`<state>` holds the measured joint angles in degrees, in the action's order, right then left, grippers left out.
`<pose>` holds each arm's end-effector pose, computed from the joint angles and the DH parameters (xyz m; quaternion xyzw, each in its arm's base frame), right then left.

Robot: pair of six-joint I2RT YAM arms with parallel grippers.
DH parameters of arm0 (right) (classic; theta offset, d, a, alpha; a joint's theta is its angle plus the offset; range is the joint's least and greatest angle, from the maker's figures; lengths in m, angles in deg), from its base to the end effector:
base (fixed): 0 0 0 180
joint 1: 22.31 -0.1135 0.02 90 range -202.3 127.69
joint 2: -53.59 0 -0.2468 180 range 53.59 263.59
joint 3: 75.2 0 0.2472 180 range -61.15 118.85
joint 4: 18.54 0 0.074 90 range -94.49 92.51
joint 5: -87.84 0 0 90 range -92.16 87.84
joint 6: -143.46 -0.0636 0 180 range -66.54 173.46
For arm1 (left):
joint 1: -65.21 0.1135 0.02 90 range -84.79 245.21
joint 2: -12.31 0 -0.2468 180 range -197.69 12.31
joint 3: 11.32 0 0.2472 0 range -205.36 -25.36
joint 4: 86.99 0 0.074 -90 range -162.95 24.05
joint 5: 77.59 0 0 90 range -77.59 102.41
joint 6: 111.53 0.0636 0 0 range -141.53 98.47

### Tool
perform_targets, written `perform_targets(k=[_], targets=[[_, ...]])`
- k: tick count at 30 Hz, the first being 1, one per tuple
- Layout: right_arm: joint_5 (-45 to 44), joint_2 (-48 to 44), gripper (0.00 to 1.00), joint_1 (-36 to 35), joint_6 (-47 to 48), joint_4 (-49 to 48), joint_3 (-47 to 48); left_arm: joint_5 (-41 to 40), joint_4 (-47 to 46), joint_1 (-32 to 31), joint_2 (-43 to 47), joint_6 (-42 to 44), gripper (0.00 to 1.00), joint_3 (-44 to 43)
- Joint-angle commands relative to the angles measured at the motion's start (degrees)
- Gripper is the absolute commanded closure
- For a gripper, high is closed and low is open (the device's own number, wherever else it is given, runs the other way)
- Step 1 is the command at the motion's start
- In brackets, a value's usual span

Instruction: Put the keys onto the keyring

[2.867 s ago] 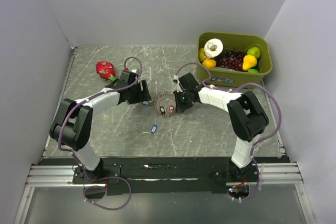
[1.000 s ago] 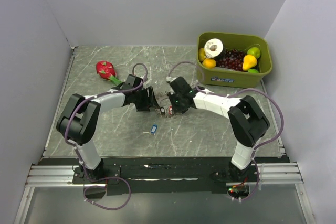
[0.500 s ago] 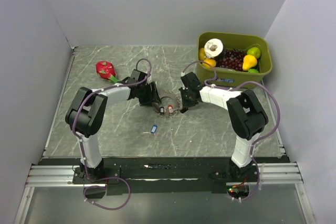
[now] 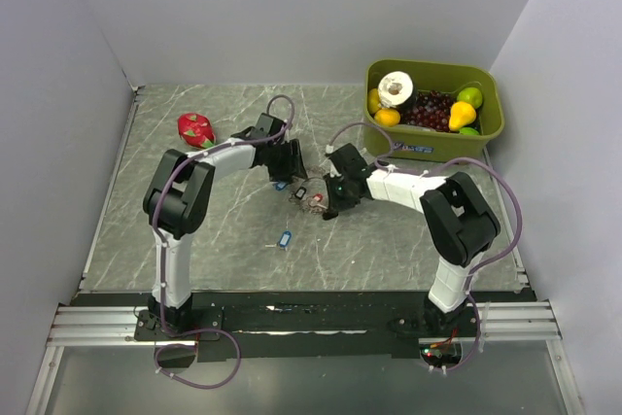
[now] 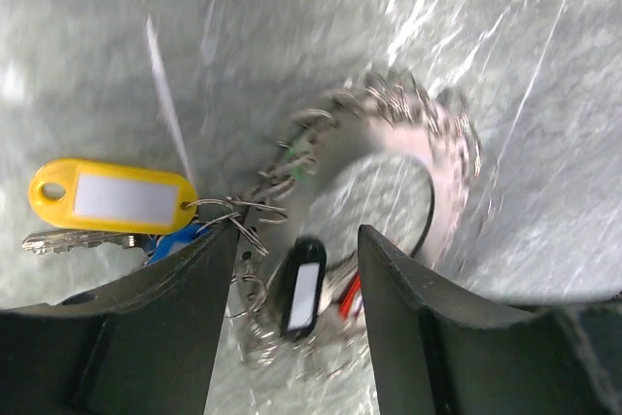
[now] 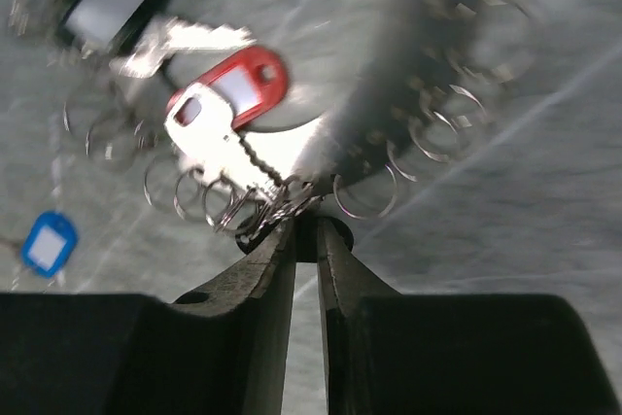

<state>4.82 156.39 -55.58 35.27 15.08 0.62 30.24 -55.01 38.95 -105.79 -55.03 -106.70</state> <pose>0.2987 0.2052 0.1225 -0.1420 0.9551 0.1630 0.2026 0.3878 -0.2130 0.1259 -0.0125 0.9425 -0.2773 0.1862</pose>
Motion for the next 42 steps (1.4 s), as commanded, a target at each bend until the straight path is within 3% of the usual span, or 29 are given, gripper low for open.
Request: perform_targets(k=[1, 9, 17, 24, 34, 42], targets=[[4.70, -1.38, 0.78, -3.72, -2.63, 1.78, -2.01, -3.41, 5.70, -0.63, -3.71, 3.79, 0.41, -6.53], [4.01, -5.50, 0.76, -4.95, -3.69, 4.76, -0.35, -7.09, 7.12, -0.72, -0.91, 6.77, 0.38, -7.52], [0.67, -11.75, 0.74, -4.52, -1.49, 6.09, 2.29, -13.78, 3.52, -0.20, 8.85, 7.57, 0.34, 0.30], [1.98, -8.15, 0.74, -1.27, 1.14, 3.90, 4.84, -8.44, -2.28, 1.65, 17.02, 6.51, 0.36, 8.91], [2.07, 3.00, 0.74, 1.20, 1.76, 2.49, 12.83, 4.49, -10.98, 1.48, 20.19, -1.13, 0.42, 21.04], [-0.65, 7.67, 0.75, 1.20, 1.76, -0.50, 14.69, 4.24, -11.34, 0.69, 19.31, -1.05, 0.45, 22.01]])
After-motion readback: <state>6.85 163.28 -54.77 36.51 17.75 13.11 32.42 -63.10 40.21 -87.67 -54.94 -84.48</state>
